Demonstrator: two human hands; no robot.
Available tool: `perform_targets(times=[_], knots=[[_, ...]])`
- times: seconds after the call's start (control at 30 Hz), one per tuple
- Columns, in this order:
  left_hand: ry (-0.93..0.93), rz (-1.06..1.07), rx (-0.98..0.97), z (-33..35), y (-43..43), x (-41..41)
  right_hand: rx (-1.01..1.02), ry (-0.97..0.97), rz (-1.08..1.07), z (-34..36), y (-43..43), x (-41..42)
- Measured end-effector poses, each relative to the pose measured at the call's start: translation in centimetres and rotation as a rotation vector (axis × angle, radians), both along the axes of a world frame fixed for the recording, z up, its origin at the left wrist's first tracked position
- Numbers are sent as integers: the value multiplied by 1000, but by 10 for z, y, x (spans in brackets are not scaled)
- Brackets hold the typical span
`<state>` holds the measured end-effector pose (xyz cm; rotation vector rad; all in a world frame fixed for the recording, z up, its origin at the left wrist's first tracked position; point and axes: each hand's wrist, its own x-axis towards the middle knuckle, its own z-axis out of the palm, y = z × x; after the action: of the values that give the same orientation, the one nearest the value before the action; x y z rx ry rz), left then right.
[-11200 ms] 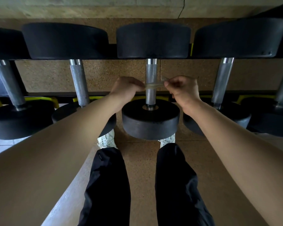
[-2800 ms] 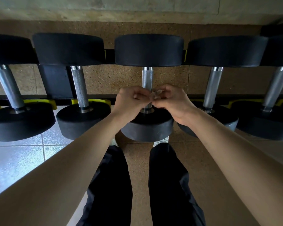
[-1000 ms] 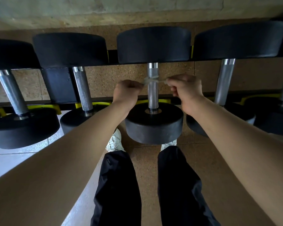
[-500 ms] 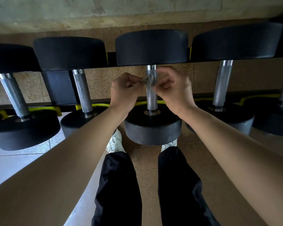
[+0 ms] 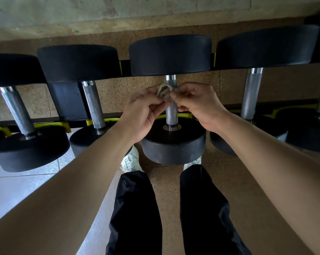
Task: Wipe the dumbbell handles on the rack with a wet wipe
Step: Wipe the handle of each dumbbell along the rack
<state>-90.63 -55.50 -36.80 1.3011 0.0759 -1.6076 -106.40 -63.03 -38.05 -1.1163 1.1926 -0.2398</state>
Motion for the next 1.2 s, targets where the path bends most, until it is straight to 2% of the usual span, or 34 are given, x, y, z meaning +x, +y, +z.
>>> perform_targets(times=[0.1,0.23,0.33,0.43,0.6,0.8,1.0,1.1,1.2], knots=[[-51,-96,-4,0,-2,-1,93,-63,-52,2,-4,-4],[-252,-92,87,-9,-3,-2,187,-125,-229,2,-10,-6],[-397,-144,162,-12,-7,-3,196,-111,-349,-2,-13,-2],[-489,-124,167,-13,-21,-4,183,-131,-368,-7,-16,7],[-466,42,257,-17,-39,-8,117,-42,-415,-11,-15,24],[-477,97,356,-23,-42,-23,15,72,-511,-13,-10,33],[-520,10,284,-20,-37,-24,245,-28,-727,-17,-22,23],[-530,9,337,-20,-38,-18,252,-74,-618,-15,-18,23],[-551,-68,363,-23,-36,-12,92,-7,-385,-14,-15,16]])
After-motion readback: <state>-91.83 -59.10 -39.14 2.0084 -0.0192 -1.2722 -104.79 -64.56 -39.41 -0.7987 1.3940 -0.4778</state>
